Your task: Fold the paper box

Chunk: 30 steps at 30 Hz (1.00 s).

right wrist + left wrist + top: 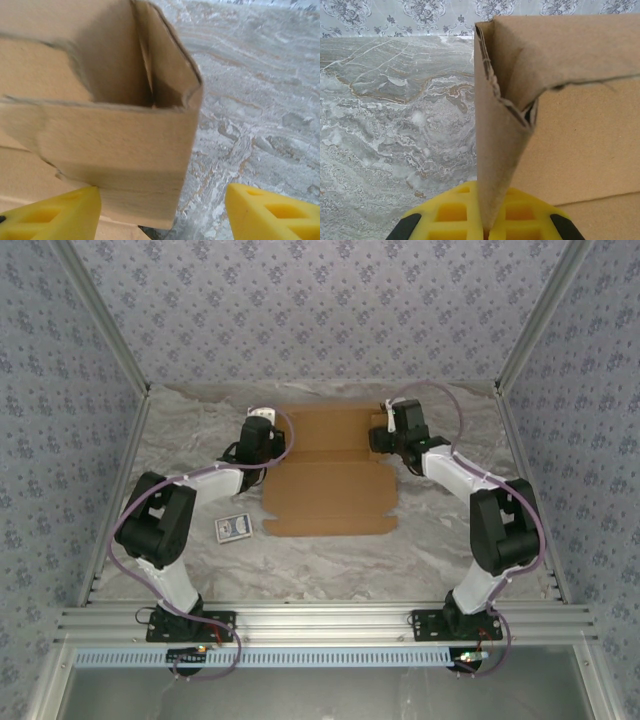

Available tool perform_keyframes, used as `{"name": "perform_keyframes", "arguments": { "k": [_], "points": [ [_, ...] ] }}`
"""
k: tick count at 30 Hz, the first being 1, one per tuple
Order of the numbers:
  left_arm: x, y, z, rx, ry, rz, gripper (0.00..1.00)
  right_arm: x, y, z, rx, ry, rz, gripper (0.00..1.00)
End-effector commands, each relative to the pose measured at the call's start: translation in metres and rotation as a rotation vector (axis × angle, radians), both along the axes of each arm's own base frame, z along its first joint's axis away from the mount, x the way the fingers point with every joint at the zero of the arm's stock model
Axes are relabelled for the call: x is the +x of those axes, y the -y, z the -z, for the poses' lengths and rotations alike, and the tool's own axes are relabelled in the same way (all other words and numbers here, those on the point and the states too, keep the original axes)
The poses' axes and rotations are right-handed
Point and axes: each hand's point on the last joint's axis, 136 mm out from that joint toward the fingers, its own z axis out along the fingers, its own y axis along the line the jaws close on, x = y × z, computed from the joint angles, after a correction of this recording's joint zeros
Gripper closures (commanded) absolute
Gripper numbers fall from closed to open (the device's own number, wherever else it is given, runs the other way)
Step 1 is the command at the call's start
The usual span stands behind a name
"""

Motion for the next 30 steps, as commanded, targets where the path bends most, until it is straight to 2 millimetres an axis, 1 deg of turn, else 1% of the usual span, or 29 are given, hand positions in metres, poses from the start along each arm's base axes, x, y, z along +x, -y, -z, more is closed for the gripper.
{"name": "perform_keyframes", "arguments": {
  "k": [1, 2, 5, 6, 10, 12, 15, 17, 19, 20, 22, 24, 27, 30],
  "points": [
    [0.006, 0.003, -0.042, -0.036, 0.088, 0.008, 1.00, -0.013, -0.007, -0.020, 0.052, 0.047, -0.135, 0.25],
    [0.005, 0.003, -0.041, -0.033, 0.086, 0.010, 1.00, -0.017, -0.006, -0.023, 0.063, 0.053, -0.153, 0.23],
    [0.006, 0.003, -0.040, -0.032, 0.084, 0.011, 1.00, -0.032, -0.003, -0.031, 0.078, 0.070, -0.184, 0.09],
    [0.006, 0.003, -0.040, -0.031, 0.084, 0.010, 1.00, -0.037, -0.001, -0.032, 0.083, 0.072, -0.190, 0.07],
    [0.005, 0.003, -0.041, -0.026, 0.086, 0.013, 1.00, -0.053, 0.007, -0.040, 0.112, 0.093, -0.213, 0.06],
    [0.006, 0.002, -0.041, -0.026, 0.087, 0.012, 1.00, -0.059, 0.013, -0.047, 0.131, 0.109, -0.223, 0.07],
    [0.006, 0.003, -0.043, -0.030, 0.090, 0.015, 1.00, -0.062, 0.028, -0.059, 0.145, 0.135, -0.208, 0.09],
    [0.005, 0.003, -0.044, -0.031, 0.090, 0.016, 1.00, -0.060, 0.044, -0.062, 0.154, 0.143, -0.174, 0.13],
    [0.005, 0.003, -0.044, -0.031, 0.090, 0.014, 1.00, -0.056, 0.060, -0.063, 0.167, 0.147, -0.139, 0.19],
    [0.005, 0.004, -0.044, -0.034, 0.089, 0.016, 1.00, -0.053, 0.068, -0.061, 0.176, 0.144, -0.119, 0.22],
    [0.005, 0.004, -0.044, -0.038, 0.090, 0.018, 1.00, -0.046, 0.076, -0.055, 0.194, 0.135, -0.100, 0.29],
    [0.006, 0.004, -0.045, -0.041, 0.093, 0.018, 1.00, -0.039, 0.072, -0.045, 0.219, 0.112, -0.117, 0.33],
    [0.005, 0.005, -0.044, -0.041, 0.090, 0.020, 1.00, -0.028, 0.058, -0.029, 0.229, 0.060, -0.159, 0.35],
    [0.005, 0.004, -0.043, -0.043, 0.087, 0.018, 1.00, -0.016, 0.048, -0.017, 0.248, 0.032, -0.187, 0.36]
  ]
}}
